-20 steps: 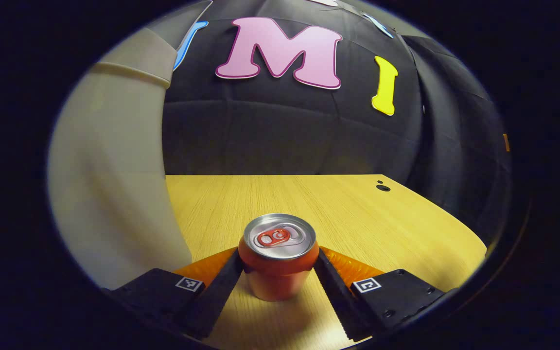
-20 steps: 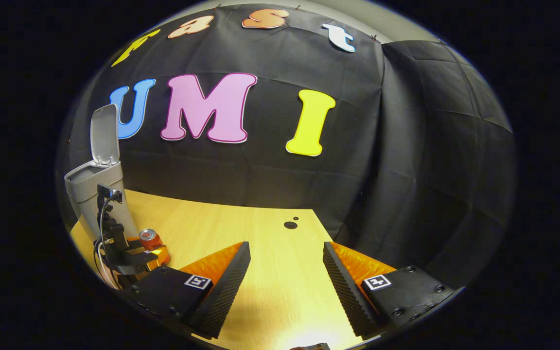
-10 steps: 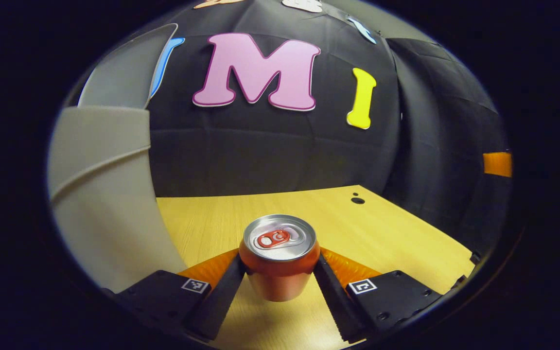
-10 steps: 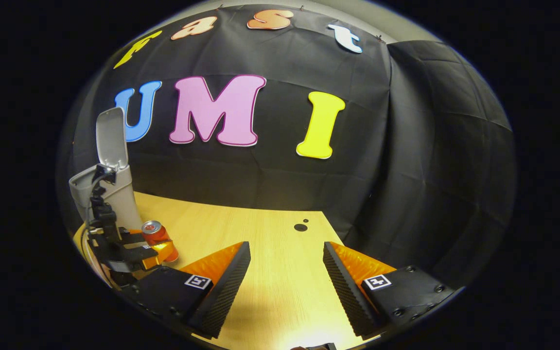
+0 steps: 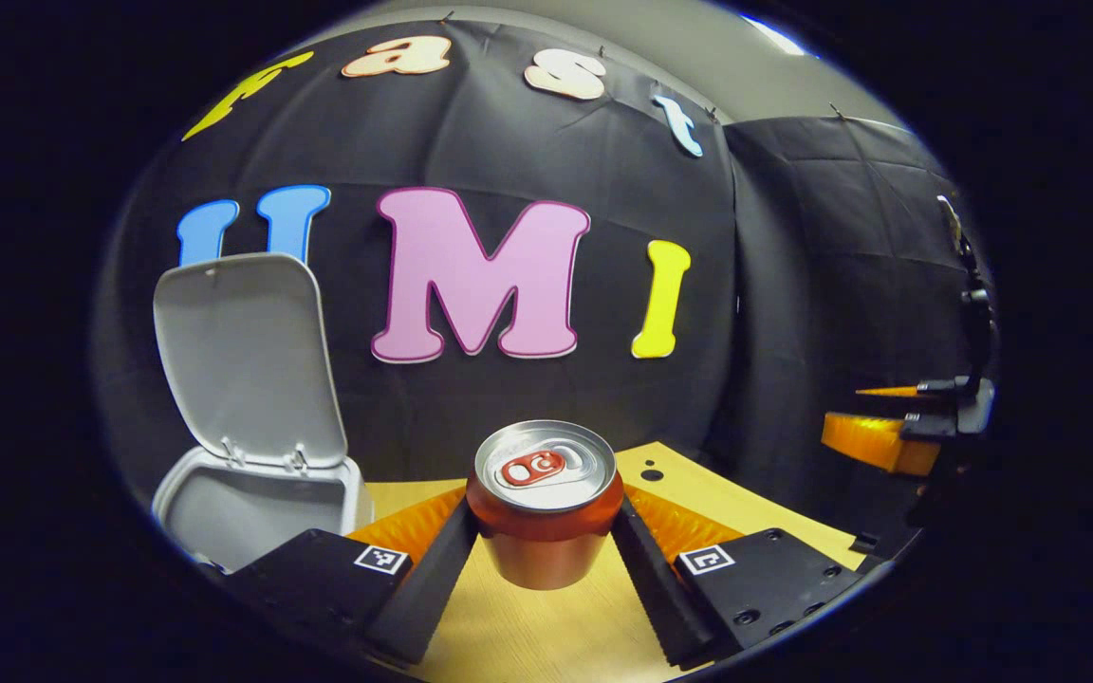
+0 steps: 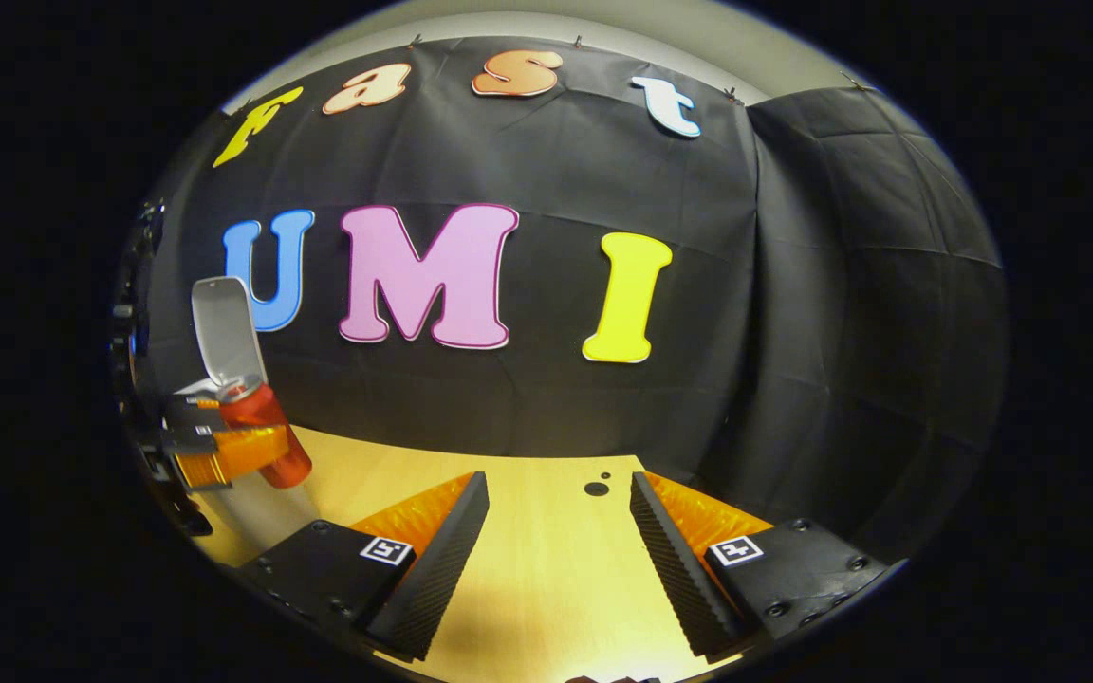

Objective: Press the lid of the desktop garbage bin to open it, pick up the crumpled paper on the desktop and throw it into the bin, then pick up the pop can on the desktop and drop it into the bin, and finally close the garbage bin lid.

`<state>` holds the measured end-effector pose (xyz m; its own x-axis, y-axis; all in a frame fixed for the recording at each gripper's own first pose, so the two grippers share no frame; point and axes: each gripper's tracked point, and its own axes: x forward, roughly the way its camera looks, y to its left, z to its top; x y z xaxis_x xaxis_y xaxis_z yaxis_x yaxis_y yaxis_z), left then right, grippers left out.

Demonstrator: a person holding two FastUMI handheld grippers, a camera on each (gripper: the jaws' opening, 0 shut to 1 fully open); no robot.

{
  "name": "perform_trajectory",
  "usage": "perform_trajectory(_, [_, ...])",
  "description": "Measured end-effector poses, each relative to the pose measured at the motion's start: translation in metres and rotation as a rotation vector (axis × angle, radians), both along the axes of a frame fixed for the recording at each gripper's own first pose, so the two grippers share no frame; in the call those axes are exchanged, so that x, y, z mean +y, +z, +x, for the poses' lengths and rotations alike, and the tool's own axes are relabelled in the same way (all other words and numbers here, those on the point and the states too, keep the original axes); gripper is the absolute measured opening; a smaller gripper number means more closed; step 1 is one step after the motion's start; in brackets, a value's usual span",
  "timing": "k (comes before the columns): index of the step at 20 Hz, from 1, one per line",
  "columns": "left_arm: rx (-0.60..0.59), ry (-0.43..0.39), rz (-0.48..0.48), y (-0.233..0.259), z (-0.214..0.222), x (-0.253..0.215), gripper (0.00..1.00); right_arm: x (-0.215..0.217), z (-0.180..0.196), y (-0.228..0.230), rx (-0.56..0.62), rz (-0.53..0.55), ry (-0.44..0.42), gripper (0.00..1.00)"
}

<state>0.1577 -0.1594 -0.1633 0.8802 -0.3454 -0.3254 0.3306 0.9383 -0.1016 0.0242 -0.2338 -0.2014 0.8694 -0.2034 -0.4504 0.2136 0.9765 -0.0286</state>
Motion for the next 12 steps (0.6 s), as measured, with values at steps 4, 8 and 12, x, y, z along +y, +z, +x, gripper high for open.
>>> perform_trajectory(4, [-0.093,0.124,0.014,0.060,0.010,0.063,0.88,0.023,0.019,0.007,-0.027,0.027,0.068,0.97])
perform_trajectory(8, [-0.102,0.246,0.084,0.060,0.014,0.124,0.88,0.046,0.040,0.011,-0.060,0.076,0.143,0.97])
perform_trajectory(12, [-0.049,0.369,0.036,0.035,0.012,0.171,0.89,0.061,0.055,0.021,-0.114,0.103,0.192,0.97])
